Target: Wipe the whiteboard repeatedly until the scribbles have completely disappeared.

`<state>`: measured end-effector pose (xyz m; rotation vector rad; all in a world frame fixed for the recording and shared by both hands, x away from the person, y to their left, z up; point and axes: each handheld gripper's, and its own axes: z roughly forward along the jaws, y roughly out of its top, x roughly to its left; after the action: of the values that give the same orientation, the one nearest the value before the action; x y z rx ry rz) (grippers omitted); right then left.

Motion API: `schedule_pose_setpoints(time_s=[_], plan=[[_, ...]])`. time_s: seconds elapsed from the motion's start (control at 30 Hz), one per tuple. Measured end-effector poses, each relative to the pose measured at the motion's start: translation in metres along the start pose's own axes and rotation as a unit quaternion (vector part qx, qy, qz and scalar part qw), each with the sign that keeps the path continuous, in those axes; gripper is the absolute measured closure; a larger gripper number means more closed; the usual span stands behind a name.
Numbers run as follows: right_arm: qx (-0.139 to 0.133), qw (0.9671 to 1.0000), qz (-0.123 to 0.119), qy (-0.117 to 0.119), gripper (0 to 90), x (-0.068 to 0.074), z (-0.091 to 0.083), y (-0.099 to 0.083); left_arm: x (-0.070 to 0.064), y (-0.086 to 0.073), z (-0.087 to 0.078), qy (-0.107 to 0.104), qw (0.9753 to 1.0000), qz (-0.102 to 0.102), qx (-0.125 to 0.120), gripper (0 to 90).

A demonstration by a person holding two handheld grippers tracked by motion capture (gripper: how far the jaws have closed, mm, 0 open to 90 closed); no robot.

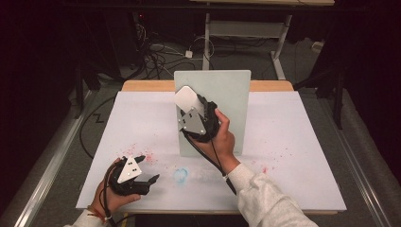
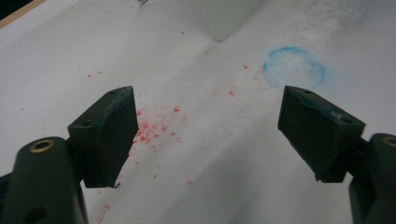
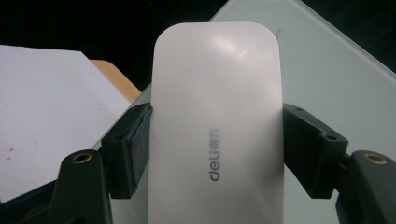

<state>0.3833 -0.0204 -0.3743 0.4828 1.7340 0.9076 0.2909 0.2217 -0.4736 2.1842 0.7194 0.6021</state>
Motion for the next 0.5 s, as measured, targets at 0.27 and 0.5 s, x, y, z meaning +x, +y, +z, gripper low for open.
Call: schedule_pose_setpoints(time_s=[0.27, 0.5], plan=[[0.002, 0.9997, 0.017, -0.015, 31.0, -0.018, 0.002, 0.010, -0.001, 0.000, 0.000, -0.004, 1.0000, -0.004, 0.002, 19.3], [0.000, 0.9988, 0.038, -0.031, 31.0, -0.031, 0.007, 0.024, 0.000, 0.000, 0.000, -0.006, 1.0000, -0.003, 0.003, 19.2]])
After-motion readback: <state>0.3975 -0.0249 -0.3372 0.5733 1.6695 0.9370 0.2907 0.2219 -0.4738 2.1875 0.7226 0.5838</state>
